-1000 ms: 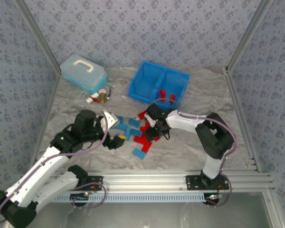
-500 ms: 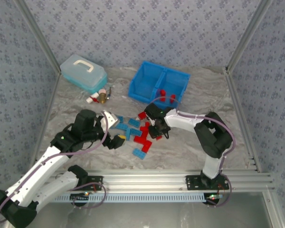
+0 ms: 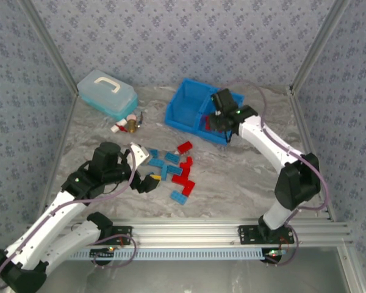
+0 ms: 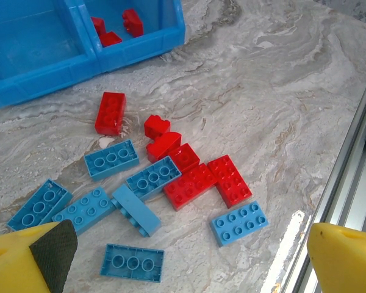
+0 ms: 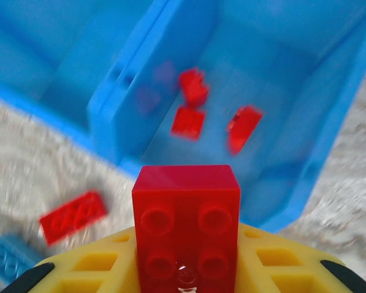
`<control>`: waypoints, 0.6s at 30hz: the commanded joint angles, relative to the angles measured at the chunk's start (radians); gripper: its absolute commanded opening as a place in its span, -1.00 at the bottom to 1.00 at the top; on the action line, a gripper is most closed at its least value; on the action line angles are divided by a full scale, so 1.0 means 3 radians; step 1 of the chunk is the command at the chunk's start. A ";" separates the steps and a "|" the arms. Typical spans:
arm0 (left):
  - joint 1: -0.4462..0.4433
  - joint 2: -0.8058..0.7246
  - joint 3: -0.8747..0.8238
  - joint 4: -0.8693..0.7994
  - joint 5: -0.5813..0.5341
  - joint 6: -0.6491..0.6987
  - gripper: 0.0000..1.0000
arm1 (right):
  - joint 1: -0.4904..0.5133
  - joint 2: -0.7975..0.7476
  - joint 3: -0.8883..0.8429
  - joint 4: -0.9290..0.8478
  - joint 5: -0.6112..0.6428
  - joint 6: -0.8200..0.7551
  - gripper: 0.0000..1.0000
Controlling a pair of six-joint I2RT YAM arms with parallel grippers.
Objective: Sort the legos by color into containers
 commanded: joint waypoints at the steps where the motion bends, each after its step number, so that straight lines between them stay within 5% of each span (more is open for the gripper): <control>1: 0.0018 -0.0013 0.0001 0.0047 0.0099 0.0068 0.99 | -0.0169 0.0470 0.0435 -0.0123 0.0040 0.0008 -0.27; 18: 0.0063 0.0067 -0.0009 0.0009 0.0099 0.0116 0.99 | -0.0479 0.2051 0.1686 -0.0297 -0.0148 -0.0066 -0.25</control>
